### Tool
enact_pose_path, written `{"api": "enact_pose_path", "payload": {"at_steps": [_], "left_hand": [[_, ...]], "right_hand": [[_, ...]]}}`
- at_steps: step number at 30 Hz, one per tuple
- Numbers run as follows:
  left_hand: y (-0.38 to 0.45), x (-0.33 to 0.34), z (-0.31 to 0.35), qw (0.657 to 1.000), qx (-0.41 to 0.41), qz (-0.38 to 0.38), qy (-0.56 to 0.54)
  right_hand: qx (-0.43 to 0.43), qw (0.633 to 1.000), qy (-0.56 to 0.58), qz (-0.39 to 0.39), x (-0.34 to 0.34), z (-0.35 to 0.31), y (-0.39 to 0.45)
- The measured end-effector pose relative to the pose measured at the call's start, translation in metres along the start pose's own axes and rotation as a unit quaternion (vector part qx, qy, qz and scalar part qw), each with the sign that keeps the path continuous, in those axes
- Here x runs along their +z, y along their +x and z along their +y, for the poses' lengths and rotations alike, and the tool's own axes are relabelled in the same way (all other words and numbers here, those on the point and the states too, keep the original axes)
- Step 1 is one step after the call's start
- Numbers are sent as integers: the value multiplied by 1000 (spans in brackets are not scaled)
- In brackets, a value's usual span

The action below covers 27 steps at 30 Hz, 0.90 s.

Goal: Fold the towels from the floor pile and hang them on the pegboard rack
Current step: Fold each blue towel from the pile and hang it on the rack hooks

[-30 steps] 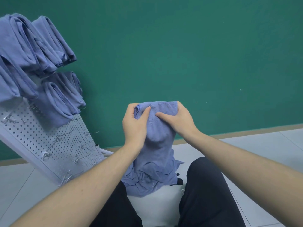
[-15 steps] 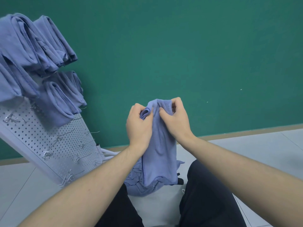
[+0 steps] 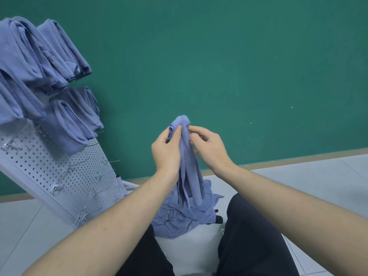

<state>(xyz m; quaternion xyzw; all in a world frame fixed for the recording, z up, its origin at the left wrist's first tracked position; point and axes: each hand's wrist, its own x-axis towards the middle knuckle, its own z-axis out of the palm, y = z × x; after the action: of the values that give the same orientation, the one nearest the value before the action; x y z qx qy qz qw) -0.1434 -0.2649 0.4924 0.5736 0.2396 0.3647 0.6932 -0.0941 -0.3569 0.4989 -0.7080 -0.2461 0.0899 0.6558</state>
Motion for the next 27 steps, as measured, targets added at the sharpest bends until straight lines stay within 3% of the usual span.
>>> {"api": "enact_pose_path", "payload": {"at_steps": [7,15,17,21,27], "left_hand": [[-4,-1,0,999,-24,-23,-31],[4,-9,-6,993,-31,-111,-19],[8,-11,-5,992,-61,-101,-42],[17,-12,-2,992,-92,-75,-33],[18,-4,9,992,-89,-84,-32]], "right_hand": [[28,997,15,-77,-1,0,-2],[28,987,37,-153,-11,3,2],[24,990,50,-128,-13,6,2],[-44,999,21,-6,-19,19,2],[16,999,-4,-34,-6,38,-8]]}}
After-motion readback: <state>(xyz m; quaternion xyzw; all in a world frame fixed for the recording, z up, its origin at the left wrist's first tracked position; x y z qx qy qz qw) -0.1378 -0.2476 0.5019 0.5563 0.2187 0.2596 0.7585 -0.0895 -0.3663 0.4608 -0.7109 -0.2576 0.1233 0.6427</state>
